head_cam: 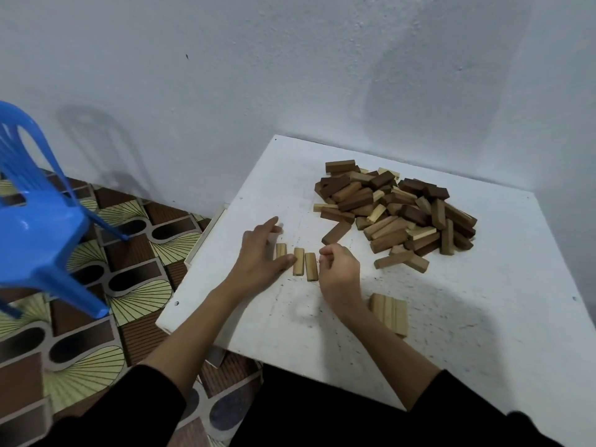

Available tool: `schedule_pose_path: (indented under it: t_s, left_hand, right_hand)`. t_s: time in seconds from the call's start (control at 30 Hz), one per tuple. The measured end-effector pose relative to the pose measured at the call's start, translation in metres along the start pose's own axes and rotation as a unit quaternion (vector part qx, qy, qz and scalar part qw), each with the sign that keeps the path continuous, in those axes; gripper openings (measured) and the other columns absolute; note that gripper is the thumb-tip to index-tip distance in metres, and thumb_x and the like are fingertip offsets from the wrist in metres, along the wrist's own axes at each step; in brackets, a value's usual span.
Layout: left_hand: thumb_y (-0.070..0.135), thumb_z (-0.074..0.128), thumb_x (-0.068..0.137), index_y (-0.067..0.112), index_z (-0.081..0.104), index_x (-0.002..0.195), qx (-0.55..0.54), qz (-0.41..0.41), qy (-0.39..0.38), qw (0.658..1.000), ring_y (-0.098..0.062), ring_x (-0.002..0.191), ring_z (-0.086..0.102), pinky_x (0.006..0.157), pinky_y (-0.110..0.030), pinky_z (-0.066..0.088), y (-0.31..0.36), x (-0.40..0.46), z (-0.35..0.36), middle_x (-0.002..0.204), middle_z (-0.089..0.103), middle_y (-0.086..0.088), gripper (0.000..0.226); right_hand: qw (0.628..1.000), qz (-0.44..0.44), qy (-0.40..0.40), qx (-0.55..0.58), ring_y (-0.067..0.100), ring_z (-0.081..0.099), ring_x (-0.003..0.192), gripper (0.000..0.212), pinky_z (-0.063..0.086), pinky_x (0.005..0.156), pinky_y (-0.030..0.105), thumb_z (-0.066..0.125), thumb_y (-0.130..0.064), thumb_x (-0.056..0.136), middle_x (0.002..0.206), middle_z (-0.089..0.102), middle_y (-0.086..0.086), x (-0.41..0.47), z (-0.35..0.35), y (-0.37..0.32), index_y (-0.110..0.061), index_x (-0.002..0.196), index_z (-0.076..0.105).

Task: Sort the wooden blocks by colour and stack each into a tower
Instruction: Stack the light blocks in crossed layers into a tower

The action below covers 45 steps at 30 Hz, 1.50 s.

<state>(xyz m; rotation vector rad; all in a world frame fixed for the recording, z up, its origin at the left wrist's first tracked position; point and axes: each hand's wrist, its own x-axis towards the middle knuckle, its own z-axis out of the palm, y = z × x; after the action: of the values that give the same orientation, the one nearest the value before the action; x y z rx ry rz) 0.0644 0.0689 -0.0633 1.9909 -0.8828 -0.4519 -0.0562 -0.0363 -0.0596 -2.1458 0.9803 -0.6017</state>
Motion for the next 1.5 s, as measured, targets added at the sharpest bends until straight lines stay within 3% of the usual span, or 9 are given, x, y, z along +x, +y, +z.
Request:
schedule_pose_path:
  t_s: [0.1,0.27,0.57,0.7,0.83,0.97,1.07,1.27,1.5]
  left_hand:
    - [0.028,0.085,0.069,0.029,0.024,0.147,0.006,0.011,-0.042,0.999,-0.003,0.105,0.041,0.077,-0.006,0.036,0.0,-0.005,-0.003,0.125,0.041,0.018,0.099]
    - [0.014,0.083,0.07,0.018,0.026,0.146,0.058,0.059,-0.087,0.993,0.005,0.091,0.044,0.073,0.001,0.035,0.004,-0.006,0.001,0.128,0.039,0.008,0.095]
    - [-0.012,0.054,0.076,0.011,0.036,0.14,0.041,0.082,-0.038,0.995,0.004,0.088,0.045,0.074,-0.003,0.036,-0.001,-0.001,0.001,0.125,0.045,-0.005,0.07]
    - [-0.004,0.064,0.076,0.012,0.04,0.139,0.077,0.103,-0.058,0.99,-0.014,0.106,0.04,0.08,-0.012,0.031,-0.002,0.009,-0.002,0.132,0.044,-0.003,0.07]
    - [-0.003,0.069,0.073,0.012,0.038,0.141,0.097,0.115,-0.088,0.985,-0.004,0.102,0.031,0.085,-0.021,0.03,0.003,0.012,-0.004,0.138,0.043,-0.001,0.076]
    - [0.009,0.073,0.071,0.026,0.036,0.143,0.061,0.094,-0.135,0.984,-0.011,0.101,0.036,0.087,-0.023,0.038,-0.005,0.012,-0.001,0.124,0.054,0.017,0.083]
    - [0.029,0.071,0.063,0.03,0.039,0.139,0.064,0.081,-0.098,0.99,-0.009,0.1,0.036,0.089,-0.034,0.037,-0.005,0.007,0.005,0.11,0.053,0.026,0.082]
    - [0.042,0.072,0.062,0.025,0.037,0.14,0.097,0.09,-0.007,0.991,-0.004,0.104,0.035,0.09,-0.029,0.026,-0.008,-0.002,0.013,0.113,0.053,0.015,0.087]
    - [0.023,0.077,0.072,0.025,0.032,0.143,0.051,0.097,-0.029,0.994,0.007,0.113,0.041,0.104,-0.032,0.032,-0.012,-0.001,0.007,0.122,0.057,0.014,0.084]
  right_hand:
    - [0.998,-0.044,0.016,0.028,0.02,0.056,0.084,0.016,0.043,0.072,0.023,0.052,0.003,0.089,0.091,0.064,0.014,-0.006,0.001,0.003,0.005,0.099,0.063]
    - [0.996,-0.076,0.005,0.044,0.025,0.057,0.088,0.02,0.049,0.076,0.032,0.049,0.006,0.088,0.094,0.061,0.015,-0.01,0.008,0.004,0.006,0.103,0.061]
    - [0.993,-0.098,0.06,0.016,0.032,0.057,0.086,0.043,0.052,0.068,0.037,0.035,0.006,0.073,0.093,0.064,0.02,-0.018,0.012,0.006,0.011,0.107,0.061]
    - [0.992,-0.114,0.056,0.006,0.031,0.055,0.083,0.043,0.05,0.065,0.037,0.037,0.007,0.073,0.091,0.064,0.019,-0.017,0.014,0.006,0.01,0.109,0.061]
    - [0.993,-0.109,0.041,0.002,0.031,0.047,0.081,0.063,0.043,0.064,0.04,0.026,0.013,0.061,0.094,0.066,0.015,-0.01,0.018,0.008,0.004,0.112,0.062]
    - [0.997,-0.077,-0.012,0.018,0.031,0.044,0.095,0.071,0.044,0.083,0.048,0.022,0.007,0.06,0.1,0.064,0.005,-0.008,0.013,-0.001,-0.003,0.119,0.06]
    - [0.998,-0.059,-0.017,0.03,0.032,0.045,0.1,0.067,0.042,0.09,0.045,0.027,0.015,0.068,0.097,0.055,-0.011,-0.008,0.015,-0.004,-0.005,0.125,0.056]
    - [0.996,-0.072,0.034,0.033,0.028,0.048,0.102,0.063,0.047,0.088,0.043,0.026,0.015,0.067,0.115,0.06,0.014,-0.013,0.023,0.008,0.003,0.123,0.053]
    - [0.999,-0.031,-0.013,0.043,0.014,0.039,0.127,0.064,0.025,0.101,0.013,0.032,0.02,0.081,0.133,0.052,0.006,-0.017,0.018,0.009,-0.004,0.14,0.036]
